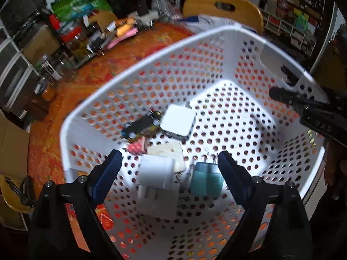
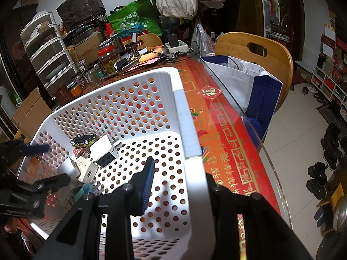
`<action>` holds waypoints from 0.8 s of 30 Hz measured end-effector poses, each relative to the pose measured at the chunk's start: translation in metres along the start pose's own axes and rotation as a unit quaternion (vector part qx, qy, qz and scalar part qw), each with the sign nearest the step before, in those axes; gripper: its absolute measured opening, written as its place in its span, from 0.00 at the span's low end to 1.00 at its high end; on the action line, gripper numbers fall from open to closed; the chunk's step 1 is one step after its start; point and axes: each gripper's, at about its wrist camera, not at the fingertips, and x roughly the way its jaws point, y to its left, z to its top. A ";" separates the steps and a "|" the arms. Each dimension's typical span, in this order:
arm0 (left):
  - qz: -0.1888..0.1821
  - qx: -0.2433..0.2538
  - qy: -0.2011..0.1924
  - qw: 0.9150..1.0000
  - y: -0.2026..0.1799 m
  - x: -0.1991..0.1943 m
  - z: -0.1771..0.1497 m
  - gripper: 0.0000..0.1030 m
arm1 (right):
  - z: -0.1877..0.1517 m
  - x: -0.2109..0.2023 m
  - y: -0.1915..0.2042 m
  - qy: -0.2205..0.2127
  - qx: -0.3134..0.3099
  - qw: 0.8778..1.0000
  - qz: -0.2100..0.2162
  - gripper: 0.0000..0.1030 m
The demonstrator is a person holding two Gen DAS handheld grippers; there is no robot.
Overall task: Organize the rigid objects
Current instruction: 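Open the left gripper to drop the keys while the right gripper releases the basket rim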
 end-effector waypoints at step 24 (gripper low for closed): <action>0.033 -0.004 -0.058 0.998 0.003 -0.026 -0.016 0.96 | 0.000 0.002 0.001 0.011 -0.014 1.000 -0.015 0.60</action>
